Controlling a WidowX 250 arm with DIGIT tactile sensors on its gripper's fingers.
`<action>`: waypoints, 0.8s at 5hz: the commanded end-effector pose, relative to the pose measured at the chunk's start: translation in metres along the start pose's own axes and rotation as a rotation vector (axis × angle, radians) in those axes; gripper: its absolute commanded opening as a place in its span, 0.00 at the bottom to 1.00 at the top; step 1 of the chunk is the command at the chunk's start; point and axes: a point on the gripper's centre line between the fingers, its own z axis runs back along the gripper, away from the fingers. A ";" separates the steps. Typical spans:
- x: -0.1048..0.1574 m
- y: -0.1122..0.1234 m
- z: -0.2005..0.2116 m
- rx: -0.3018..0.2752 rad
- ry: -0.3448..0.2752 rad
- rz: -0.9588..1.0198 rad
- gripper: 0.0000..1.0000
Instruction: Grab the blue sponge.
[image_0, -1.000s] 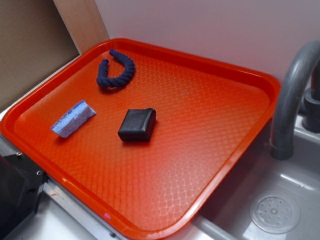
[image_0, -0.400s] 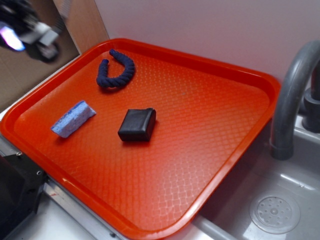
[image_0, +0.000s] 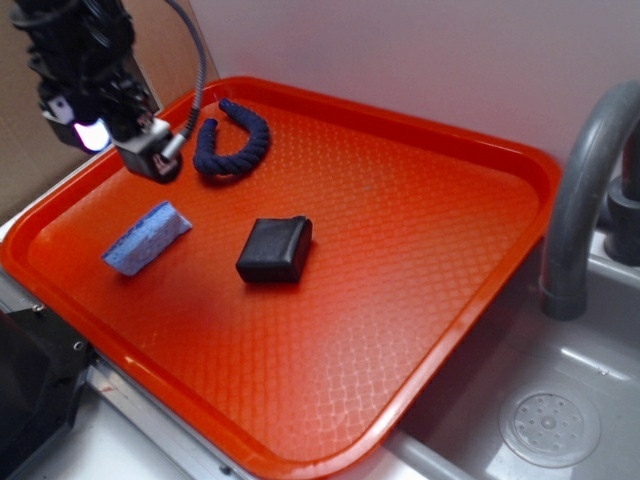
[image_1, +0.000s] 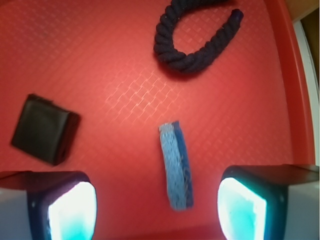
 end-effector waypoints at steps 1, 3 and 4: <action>0.002 0.011 -0.040 0.080 0.006 -0.031 1.00; 0.004 0.018 -0.084 0.081 0.082 -0.075 1.00; 0.003 0.017 -0.090 0.080 0.086 -0.083 0.00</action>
